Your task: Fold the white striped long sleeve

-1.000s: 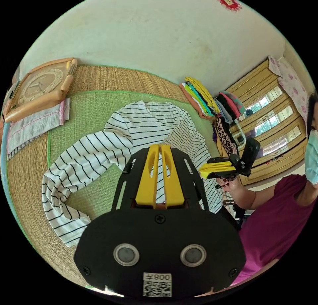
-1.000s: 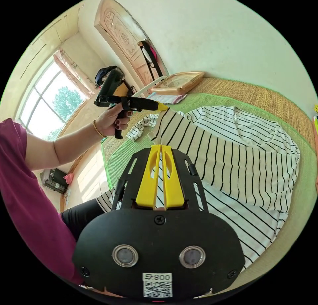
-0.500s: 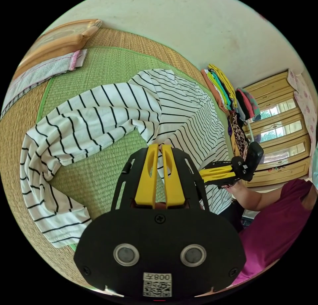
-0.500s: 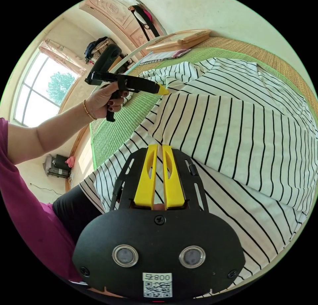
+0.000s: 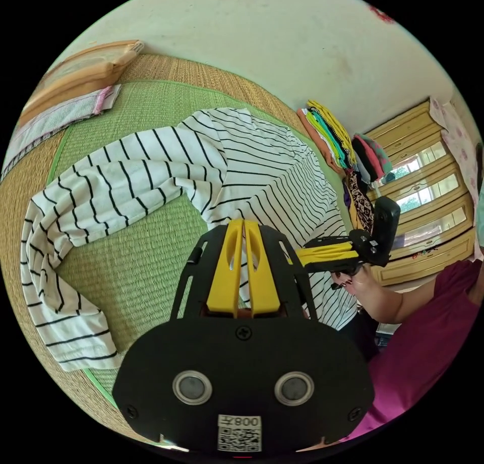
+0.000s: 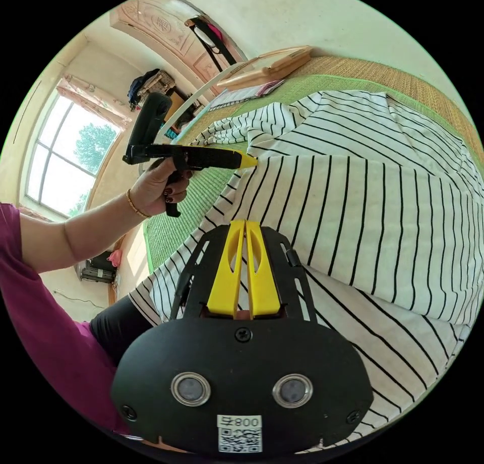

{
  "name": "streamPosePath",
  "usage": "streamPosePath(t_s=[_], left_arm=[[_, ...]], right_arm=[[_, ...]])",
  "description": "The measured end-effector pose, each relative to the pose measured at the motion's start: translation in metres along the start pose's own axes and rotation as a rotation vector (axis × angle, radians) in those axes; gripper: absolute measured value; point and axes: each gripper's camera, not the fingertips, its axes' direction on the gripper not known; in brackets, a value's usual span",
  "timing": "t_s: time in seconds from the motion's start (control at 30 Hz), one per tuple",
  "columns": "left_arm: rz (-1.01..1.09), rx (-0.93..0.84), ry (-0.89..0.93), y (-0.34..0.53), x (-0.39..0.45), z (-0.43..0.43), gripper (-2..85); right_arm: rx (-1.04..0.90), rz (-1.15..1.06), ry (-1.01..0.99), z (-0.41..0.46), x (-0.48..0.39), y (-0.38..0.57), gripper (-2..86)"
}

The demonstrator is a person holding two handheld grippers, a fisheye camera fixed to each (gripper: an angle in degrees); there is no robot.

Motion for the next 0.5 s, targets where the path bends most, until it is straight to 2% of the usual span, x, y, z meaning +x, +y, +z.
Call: streamPosePath(t_s=[0.13, 0.3, 0.5], left_arm=[[0.055, -0.033, 0.048, -0.018, 0.009, 0.023, 2.7], [0.228, -0.016, 0.139, -0.071, 0.050, 0.062, 5.4], [0.403, -0.090, 0.201, -0.159, 0.114, 0.155, 6.3]], right_arm=[[0.082, 0.063, 0.070, -0.048, 0.021, 0.021, 2.4], [0.269, 0.286, 0.438, -0.168, 0.081, 0.082, 6.8], [0.304, 0.433, 0.611, -0.226, 0.132, 0.127, 7.3]])
